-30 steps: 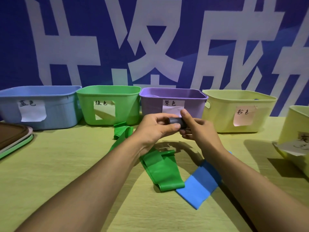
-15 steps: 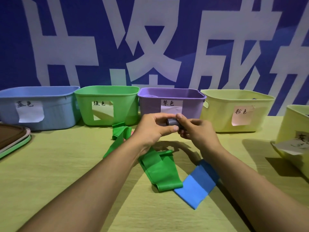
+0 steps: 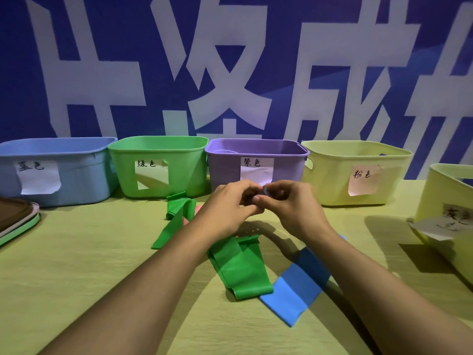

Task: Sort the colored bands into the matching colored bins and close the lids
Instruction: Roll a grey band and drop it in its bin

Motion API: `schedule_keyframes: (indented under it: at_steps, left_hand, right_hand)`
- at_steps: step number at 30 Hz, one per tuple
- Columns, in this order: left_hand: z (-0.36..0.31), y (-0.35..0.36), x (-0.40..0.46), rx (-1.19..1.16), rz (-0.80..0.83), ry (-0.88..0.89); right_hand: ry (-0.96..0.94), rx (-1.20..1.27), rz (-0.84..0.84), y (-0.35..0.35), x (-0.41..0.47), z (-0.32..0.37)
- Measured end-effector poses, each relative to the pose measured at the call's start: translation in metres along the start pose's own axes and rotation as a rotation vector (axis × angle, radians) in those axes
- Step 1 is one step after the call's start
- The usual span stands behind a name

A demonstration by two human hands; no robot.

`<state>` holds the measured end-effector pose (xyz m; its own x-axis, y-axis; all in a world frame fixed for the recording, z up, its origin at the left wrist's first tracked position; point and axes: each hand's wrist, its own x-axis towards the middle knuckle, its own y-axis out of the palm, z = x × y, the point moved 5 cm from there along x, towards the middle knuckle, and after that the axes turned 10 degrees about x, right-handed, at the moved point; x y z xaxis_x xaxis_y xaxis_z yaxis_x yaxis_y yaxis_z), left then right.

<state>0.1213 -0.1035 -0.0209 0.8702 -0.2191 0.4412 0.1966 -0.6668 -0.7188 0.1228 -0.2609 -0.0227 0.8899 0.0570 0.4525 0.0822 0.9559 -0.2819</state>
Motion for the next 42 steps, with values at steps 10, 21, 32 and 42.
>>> schedule_keyframes:
  at_steps: [10, 21, 32, 42]
  left_hand:
    - [-0.013, -0.004, -0.002, 0.236, -0.034, 0.117]
    - [-0.010, 0.004, 0.003, -0.918, 0.043, -0.102]
    - [-0.017, 0.001, -0.011, -1.499, 0.256, -0.245]
    - [-0.018, 0.004, -0.010, -1.320, 0.189, -0.282]
  right_hand:
    - [-0.028, 0.214, -0.120, 0.001, -0.003, 0.001]
    - [0.126, 0.765, 0.047, 0.005, -0.004, 0.004]
    - [0.389, 1.139, 0.264, 0.024, -0.015, 0.007]
    - [0.388, 1.182, 0.297, 0.021, -0.011, -0.001]
